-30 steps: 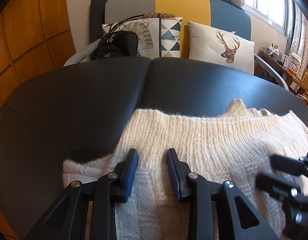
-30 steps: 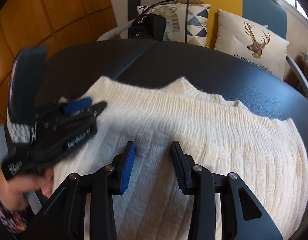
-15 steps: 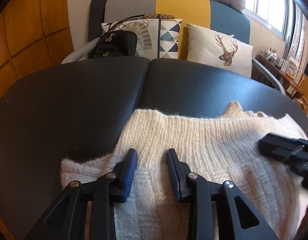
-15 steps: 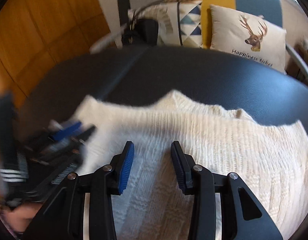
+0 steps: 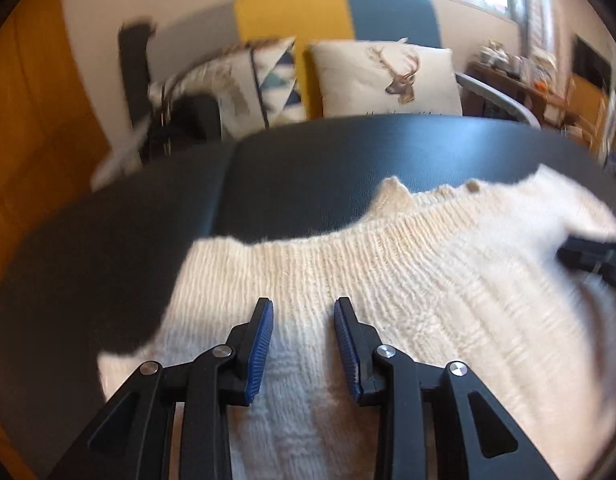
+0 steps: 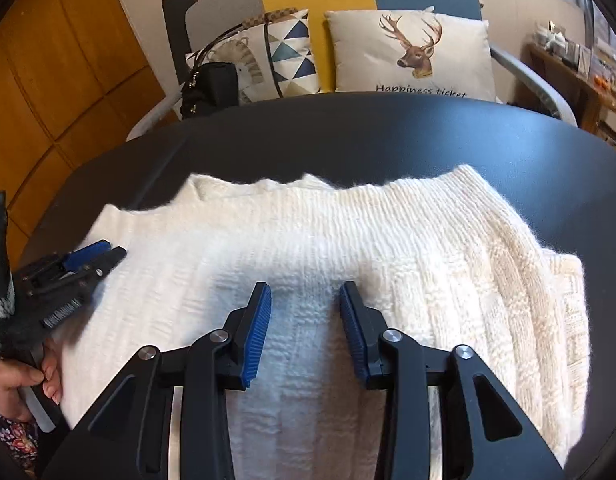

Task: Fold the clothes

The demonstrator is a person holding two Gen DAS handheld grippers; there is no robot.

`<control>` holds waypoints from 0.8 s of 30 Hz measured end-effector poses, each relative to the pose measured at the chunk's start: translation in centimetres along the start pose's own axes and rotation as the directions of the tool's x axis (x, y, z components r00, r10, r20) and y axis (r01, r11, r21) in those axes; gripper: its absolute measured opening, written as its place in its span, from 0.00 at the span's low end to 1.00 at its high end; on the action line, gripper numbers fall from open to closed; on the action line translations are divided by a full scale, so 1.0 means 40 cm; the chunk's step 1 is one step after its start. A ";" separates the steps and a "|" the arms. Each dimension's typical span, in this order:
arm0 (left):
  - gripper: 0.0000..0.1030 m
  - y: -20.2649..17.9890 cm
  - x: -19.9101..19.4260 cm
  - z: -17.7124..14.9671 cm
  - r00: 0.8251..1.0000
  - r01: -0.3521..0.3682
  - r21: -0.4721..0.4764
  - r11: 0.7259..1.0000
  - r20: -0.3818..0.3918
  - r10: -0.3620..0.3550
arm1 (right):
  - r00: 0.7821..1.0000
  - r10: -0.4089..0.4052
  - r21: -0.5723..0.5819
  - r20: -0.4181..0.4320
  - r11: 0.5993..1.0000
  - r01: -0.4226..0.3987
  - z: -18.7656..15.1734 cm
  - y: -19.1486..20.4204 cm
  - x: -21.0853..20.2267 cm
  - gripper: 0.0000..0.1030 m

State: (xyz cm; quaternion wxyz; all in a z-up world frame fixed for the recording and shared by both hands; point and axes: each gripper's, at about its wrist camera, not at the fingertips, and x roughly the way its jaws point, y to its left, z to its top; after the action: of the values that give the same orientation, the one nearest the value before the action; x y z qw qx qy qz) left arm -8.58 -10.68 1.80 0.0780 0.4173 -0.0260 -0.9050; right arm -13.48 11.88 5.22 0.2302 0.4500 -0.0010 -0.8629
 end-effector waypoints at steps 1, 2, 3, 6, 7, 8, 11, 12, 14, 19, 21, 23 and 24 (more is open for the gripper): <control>0.33 -0.003 0.004 -0.004 1.000 -0.008 0.010 1.000 0.011 0.007 | 1.000 -0.010 -0.007 0.009 1.000 0.010 -0.004 -0.001 -0.007 0.36; 0.34 0.001 0.007 -0.005 1.000 0.000 0.004 1.000 0.012 0.000 | 1.000 -0.021 -0.014 0.018 1.000 0.021 -0.008 -0.002 -0.014 0.36; 0.35 0.011 0.010 -0.005 1.000 0.017 -0.014 1.000 0.005 -0.017 | 0.998 -0.052 -0.007 0.030 0.999 0.052 -0.008 -0.015 -0.020 0.36; 0.36 0.019 0.014 -0.011 0.999 0.039 -0.035 0.999 0.005 -0.039 | 0.993 -0.112 0.063 0.034 0.992 0.110 -0.008 -0.088 -0.025 0.36; 0.36 0.017 0.015 -0.012 0.999 0.035 -0.031 0.999 0.007 -0.035 | 0.996 -0.085 0.096 0.036 0.992 0.082 -0.010 -0.117 -0.027 0.36; 0.36 0.014 0.014 -0.015 1.000 0.029 -0.027 0.999 0.009 -0.029 | 0.998 -0.059 0.129 0.038 0.990 0.053 -0.012 -0.146 -0.028 0.36; 0.36 0.010 0.013 -0.017 1.000 0.020 -0.023 1.000 0.013 -0.020 | 0.997 -0.028 0.190 0.066 0.982 0.015 -0.011 -0.178 -0.080 0.35; 0.36 0.009 0.012 -0.017 1.000 0.018 -0.022 1.000 0.014 -0.018 | 0.997 -0.013 0.208 0.080 0.978 -0.004 -0.012 -0.186 -0.103 0.35; 0.36 0.007 0.011 -0.018 1.000 0.014 -0.020 1.000 0.016 -0.013 | 0.996 0.005 0.217 0.086 0.976 -0.023 -0.020 -0.197 -0.146 0.35; 0.36 0.003 0.009 -0.020 1.000 0.002 -0.015 1.000 0.021 -0.002 | 1.000 -0.013 0.154 0.001 0.988 0.013 -0.078 -0.214 -0.171 0.35; 0.36 0.001 0.008 -0.021 1.000 -0.002 -0.014 1.000 0.023 0.003 | 0.999 -0.047 0.185 -0.014 0.982 0.049 -0.091 -0.251 -0.155 0.12; 0.36 0.001 0.007 -0.023 1.000 0.000 -0.015 1.000 0.024 0.001 | 0.999 -0.048 0.251 0.009 0.967 0.044 -0.099 -0.297 -0.154 0.00; 0.36 0.001 0.008 -0.022 1.000 0.001 -0.015 1.000 0.024 -0.001 | 0.999 -0.049 0.284 0.021 0.958 0.041 -0.103 -0.320 -0.153 0.00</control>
State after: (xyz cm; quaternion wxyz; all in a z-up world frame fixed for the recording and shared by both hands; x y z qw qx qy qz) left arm -8.11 -10.76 0.98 0.0805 0.4060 -0.0198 -0.9101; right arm -12.34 26.59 4.83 0.1434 0.4662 -0.1176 -0.8650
